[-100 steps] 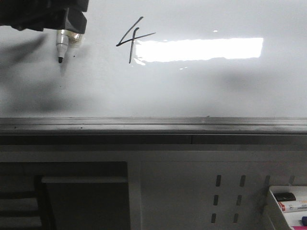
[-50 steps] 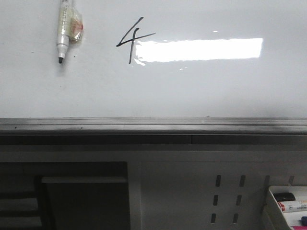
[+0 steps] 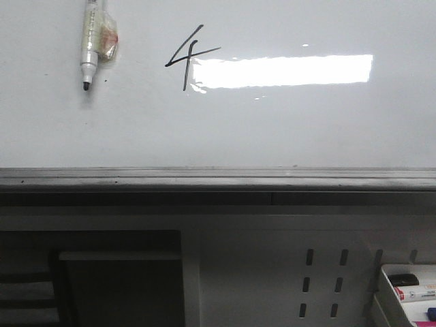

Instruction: Write number 4 on whiteboard

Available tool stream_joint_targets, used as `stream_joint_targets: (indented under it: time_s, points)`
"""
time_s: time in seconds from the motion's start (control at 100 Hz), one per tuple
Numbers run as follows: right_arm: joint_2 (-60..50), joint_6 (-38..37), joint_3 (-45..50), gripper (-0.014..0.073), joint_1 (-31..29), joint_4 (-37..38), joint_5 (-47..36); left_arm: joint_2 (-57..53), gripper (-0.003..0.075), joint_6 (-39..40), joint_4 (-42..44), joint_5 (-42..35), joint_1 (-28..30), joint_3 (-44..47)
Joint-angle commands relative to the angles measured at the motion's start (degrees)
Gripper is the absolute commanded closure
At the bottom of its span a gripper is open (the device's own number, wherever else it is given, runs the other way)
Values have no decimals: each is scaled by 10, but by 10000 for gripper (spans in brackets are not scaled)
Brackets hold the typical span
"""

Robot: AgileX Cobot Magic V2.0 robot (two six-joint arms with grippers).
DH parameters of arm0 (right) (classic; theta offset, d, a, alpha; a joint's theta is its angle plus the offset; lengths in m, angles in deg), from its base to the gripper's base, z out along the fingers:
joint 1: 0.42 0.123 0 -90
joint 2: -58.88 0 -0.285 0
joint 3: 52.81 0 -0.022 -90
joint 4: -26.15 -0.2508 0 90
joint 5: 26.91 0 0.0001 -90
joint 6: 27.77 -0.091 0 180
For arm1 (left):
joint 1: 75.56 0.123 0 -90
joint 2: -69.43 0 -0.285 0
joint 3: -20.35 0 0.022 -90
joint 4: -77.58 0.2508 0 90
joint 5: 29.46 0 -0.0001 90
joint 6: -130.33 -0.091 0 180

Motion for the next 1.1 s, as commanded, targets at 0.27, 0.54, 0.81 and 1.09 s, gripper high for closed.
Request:
stream_joint_targets:
  time_s: [0.27,0.54,0.81,1.09]
  points:
    - [-28,10,30,659,-3,-22,-41,-22,741,1,8,-18,0,-6]
    - [-28,10,30,659,-3,-22,-44,-22,741,1,8,-18,0,-6]
    - [-28,10,30,659,-3,-22,-44,-22,741,1,8,-18,0,-6]
    - [-28,10,30,659,-3,-22,-44,-22,741,1,9,-23,0,-6]
